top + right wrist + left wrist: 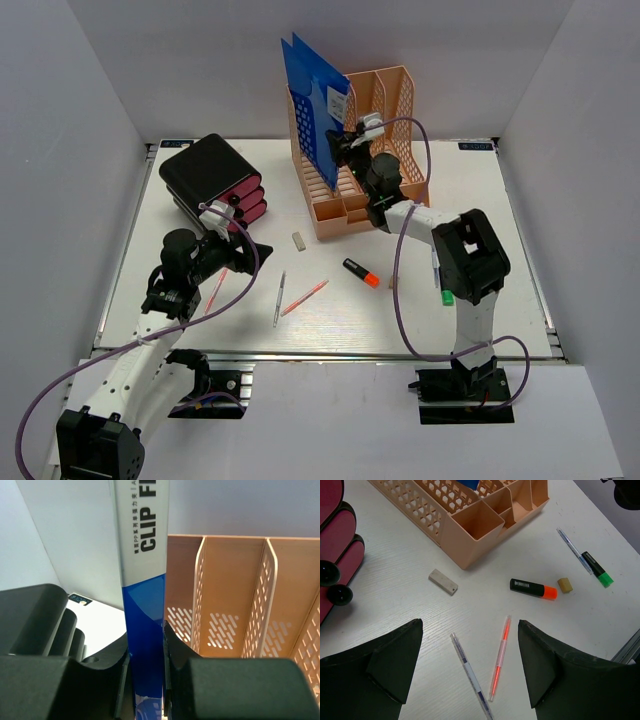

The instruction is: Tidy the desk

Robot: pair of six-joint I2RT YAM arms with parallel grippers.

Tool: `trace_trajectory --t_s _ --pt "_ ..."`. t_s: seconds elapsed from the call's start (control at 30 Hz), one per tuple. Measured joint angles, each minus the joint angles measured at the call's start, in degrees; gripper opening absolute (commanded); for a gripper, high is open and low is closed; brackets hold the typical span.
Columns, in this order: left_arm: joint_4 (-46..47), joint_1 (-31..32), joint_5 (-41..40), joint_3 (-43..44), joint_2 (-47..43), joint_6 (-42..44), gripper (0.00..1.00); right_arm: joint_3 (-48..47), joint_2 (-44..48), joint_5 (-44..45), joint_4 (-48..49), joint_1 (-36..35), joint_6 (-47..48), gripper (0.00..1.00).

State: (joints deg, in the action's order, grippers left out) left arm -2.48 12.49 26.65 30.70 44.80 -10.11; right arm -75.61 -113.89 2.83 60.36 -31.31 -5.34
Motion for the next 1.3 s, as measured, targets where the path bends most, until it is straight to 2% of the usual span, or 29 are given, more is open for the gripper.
trace_trajectory --t_s 0.57,0.6,0.67,0.77,0.93,1.13,1.3 --pt "-0.02 0.00 0.02 0.00 0.07 0.02 0.86 0.11 -3.82 1.66 1.22 -0.61 1.38 0.00" --pt "-0.02 0.00 0.00 0.00 0.07 0.02 0.86 0.44 -3.80 1.81 1.62 -0.66 1.51 0.21" --pt "-0.02 0.00 0.02 0.00 0.07 0.02 0.86 1.18 -3.82 2.29 2.58 -0.83 1.79 0.42" --pt "0.00 0.00 0.07 0.00 0.07 0.02 0.86 3.15 -3.74 2.95 6.45 -1.07 2.84 0.58" --pt "0.00 0.00 0.46 0.00 0.07 0.00 0.86 6.73 -1.77 2.91 10.19 -1.11 4.63 0.66" --pt "0.02 0.00 0.61 0.00 0.00 -0.02 0.86 12.52 4.04 1.90 11.28 -1.07 8.11 0.65" --pt "-0.04 0.00 0.59 0.00 0.00 -0.02 0.86 19.06 13.94 0.39 10.88 -0.63 10.88 0.63"
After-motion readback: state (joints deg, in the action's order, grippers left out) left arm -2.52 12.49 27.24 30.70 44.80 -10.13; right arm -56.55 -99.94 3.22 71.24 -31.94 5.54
